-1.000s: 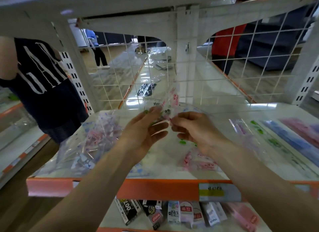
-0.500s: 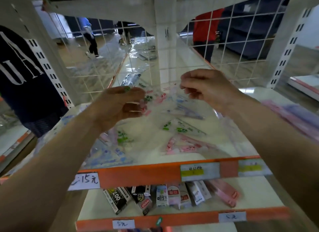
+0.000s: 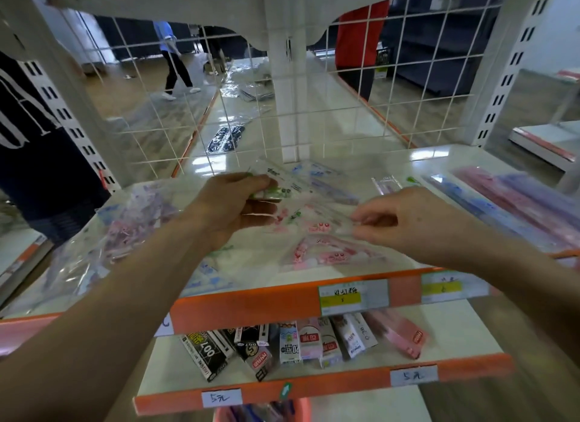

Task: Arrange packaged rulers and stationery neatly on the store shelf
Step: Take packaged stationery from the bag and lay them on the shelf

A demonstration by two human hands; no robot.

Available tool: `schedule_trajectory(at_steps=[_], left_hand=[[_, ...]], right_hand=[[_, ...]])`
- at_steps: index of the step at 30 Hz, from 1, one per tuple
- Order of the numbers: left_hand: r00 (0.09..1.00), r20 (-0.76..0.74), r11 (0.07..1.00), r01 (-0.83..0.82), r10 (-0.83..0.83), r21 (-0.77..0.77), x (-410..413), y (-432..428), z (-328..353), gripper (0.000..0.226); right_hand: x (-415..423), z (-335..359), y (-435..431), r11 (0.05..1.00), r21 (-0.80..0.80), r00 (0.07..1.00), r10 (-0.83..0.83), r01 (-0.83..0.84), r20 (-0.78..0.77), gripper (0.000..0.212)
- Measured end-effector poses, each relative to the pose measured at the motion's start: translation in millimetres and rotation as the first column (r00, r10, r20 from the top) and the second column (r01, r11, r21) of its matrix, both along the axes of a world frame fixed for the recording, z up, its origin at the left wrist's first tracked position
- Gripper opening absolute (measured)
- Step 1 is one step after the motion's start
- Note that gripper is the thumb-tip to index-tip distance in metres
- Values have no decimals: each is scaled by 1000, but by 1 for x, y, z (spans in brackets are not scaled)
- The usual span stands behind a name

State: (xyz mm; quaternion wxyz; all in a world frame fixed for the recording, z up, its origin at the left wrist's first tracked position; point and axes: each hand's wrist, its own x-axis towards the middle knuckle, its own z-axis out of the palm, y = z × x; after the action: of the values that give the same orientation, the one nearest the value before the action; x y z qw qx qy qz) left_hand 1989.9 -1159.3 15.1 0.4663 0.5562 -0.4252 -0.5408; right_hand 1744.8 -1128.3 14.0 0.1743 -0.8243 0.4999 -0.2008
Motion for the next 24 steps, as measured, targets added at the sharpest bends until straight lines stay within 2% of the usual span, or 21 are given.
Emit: schedule_trajectory(at_steps=[2,5,11,18,24], left_hand=[[998,-16,998,-63,63,-8,6,0,-1,14],[989,-48,990,-138,137,-12,13,0,-1,14],[991,-46,992,-123,123,-12,14,5,0,15],[994,-45,995,-104,103,-13,12,8,0,15],[995,-58,996,-87,85,-19,11,11,1,14]], right_hand=[[-5,-8,2,1000,-4,998,11,-12,-61,47],[-9,-15,5,1000,-3,989,17,-17,-144,29],[-5,-12,12,997,-70,921,-21,-7,-389,31],[12,-12,9,997,-72,919,3,-34,-395,39],[15,-14,5,995,10,935,93,-95,-343,27]])
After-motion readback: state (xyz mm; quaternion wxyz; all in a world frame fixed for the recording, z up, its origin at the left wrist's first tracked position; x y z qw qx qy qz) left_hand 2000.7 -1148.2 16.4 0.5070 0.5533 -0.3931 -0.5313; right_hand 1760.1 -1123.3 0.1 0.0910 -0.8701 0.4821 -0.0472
